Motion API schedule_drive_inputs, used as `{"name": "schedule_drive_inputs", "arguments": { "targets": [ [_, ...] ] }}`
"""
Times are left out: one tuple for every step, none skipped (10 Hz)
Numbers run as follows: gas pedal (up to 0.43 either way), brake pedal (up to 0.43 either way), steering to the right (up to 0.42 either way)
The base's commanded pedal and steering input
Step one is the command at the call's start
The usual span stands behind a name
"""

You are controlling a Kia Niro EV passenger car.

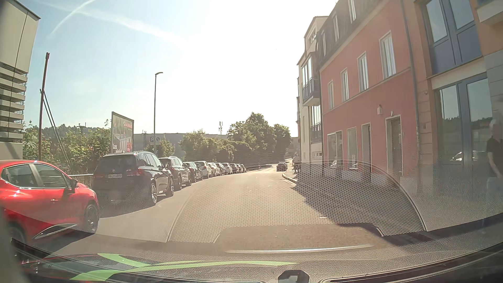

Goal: Follow the waypoints while adhering to traffic rules and regulations

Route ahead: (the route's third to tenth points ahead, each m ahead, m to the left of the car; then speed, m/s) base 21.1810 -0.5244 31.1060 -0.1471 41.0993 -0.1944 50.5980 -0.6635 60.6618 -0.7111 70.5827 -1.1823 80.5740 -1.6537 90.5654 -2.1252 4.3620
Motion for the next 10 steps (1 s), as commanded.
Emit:
{"name": "schedule_drive_inputs", "arguments": {
  "targets": [
    [0.059,0.0,0.006],
    [0.047,0.0,0.002],
    [0.039,0.0,-0.004],
    [0.039,0.0,-0.01],
    [0.039,0.0,-0.012],
    [0.039,0.0,-0.013],
    [0.039,0.0,-0.017],
    [0.039,0.0,-0.02],
    [0.039,0.0,-0.021],
    [0.039,0.0,-0.021]
  ]
}}
